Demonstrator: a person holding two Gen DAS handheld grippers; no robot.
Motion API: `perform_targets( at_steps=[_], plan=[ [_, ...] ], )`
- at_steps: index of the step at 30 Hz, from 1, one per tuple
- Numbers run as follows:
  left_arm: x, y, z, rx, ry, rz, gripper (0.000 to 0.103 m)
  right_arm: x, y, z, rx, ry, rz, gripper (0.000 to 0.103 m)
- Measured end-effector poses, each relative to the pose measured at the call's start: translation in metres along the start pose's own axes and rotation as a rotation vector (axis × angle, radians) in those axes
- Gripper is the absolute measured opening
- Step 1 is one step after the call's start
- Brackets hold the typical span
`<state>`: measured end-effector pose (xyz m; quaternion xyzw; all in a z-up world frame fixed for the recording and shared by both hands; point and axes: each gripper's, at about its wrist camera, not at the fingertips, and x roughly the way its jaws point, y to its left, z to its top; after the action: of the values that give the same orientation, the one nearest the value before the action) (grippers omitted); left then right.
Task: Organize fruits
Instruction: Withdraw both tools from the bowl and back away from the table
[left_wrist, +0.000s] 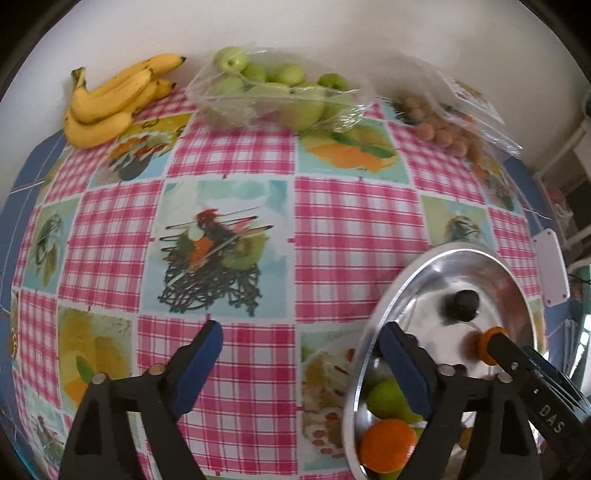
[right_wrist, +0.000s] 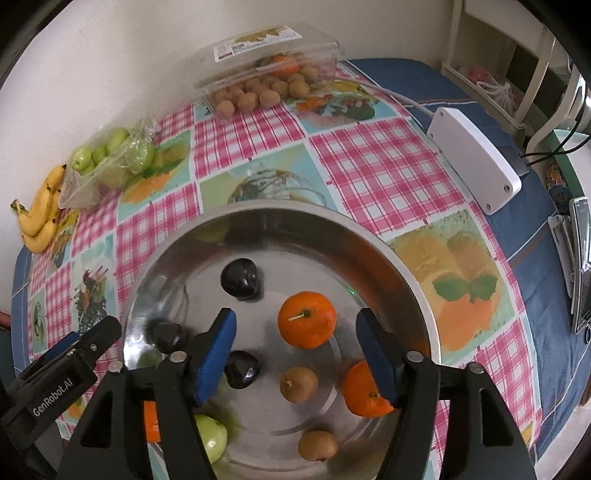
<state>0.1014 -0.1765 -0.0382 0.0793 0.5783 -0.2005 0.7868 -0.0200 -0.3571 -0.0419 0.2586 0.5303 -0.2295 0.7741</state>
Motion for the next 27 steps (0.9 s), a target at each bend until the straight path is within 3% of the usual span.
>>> perform_targets(
  at_steps=[3,9,11,15,16,27],
  plan=[
    [0.003,0.003,0.0,-0.013,-0.002,0.02,0.101,0.003,-0.001,-0.001,0.003,0.008,-0.007,0.079],
    [0.004,0.008,0.0,-0.034,-0.003,0.033,0.103,0.008,0.001,-0.002,-0.002,0.013,-0.012,0.083],
    [0.005,0.01,0.0,-0.036,-0.007,0.041,0.103,0.008,0.001,-0.002,-0.004,0.009,-0.01,0.092],
    [0.007,0.012,0.0,-0.043,-0.015,0.062,0.103,0.007,0.003,-0.002,-0.01,-0.003,0.005,0.095],
    [0.008,0.013,0.0,-0.046,-0.015,0.066,0.103,0.008,0.003,-0.001,-0.012,-0.003,0.002,0.103],
    [0.008,0.014,0.0,-0.02,-0.008,0.078,0.103,0.006,0.004,-0.001,-0.027,-0.009,0.006,0.103]
  ],
)
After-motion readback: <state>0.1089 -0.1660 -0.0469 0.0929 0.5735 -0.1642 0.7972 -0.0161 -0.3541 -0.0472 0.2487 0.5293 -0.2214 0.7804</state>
